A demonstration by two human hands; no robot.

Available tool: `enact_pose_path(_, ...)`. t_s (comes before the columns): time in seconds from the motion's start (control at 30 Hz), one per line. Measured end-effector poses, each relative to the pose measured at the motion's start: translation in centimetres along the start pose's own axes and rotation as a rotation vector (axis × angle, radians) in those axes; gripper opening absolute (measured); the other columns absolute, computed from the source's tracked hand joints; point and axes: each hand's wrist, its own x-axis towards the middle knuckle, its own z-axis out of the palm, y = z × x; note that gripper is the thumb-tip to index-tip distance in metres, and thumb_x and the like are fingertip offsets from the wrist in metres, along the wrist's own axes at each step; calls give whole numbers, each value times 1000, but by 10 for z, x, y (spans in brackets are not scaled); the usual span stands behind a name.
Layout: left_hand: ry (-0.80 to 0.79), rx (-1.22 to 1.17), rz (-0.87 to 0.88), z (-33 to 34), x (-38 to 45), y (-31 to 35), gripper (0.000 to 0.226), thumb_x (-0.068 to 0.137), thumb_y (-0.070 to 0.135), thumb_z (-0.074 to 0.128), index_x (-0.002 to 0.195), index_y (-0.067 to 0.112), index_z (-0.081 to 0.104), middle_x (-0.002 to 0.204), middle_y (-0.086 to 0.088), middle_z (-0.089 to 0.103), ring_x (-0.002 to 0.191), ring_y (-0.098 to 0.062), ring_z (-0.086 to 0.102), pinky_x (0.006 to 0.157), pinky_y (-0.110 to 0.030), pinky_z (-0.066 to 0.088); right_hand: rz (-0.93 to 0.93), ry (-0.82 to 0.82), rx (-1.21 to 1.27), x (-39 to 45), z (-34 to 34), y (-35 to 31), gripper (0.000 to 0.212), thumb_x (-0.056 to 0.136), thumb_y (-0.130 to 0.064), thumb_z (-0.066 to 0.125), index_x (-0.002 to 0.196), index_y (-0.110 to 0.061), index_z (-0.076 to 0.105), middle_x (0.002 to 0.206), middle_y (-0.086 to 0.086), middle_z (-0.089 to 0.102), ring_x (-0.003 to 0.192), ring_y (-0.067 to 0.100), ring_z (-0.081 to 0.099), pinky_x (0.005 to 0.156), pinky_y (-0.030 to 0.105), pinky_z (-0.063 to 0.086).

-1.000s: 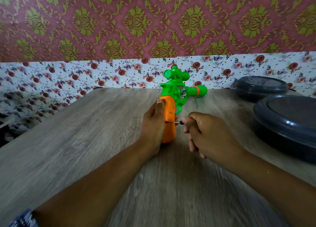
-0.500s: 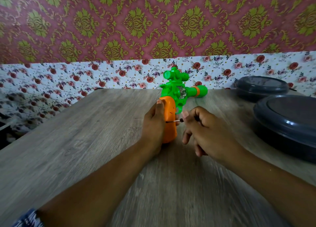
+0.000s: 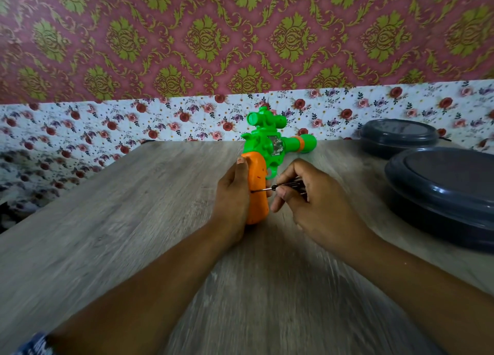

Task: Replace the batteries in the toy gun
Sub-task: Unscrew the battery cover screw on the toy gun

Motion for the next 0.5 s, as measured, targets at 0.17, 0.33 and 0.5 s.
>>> enact_pose_path(0.17, 6, -40, -25, 0, 0, 2, 42, 100, 39, 32, 135, 21, 47, 82, 12, 59, 67, -3, 62, 68, -27, 53, 11, -31, -190, -3, 5, 3, 30, 93, -41, 37, 82, -16, 49, 79, 8, 71, 43, 10, 52, 54, 37, 49)
enact_pose_path(0.33, 9, -40, -27, 0, -2, 3, 33, 100, 37, 33, 124, 24, 52, 77, 11, 60, 47, 8, 61, 45, -12, 49, -39, -42, -311, -4, 3, 1, 25, 94, -34, 42, 69, -33, 40, 59, -1, 67, 54, 5, 59, 69, 34, 51)
enact_pose_path(0.5, 21, -21, -36, -1, -1, 2, 43, 100, 41, 33, 129, 16, 53, 80, 11, 62, 64, -1, 63, 60, -23, 49, -94, 48, -211, -3, 1, 2, 11, 87, -21, 58, 78, -22, 53, 63, -4, 67, 55, 4, 59, 58, 22, 47)
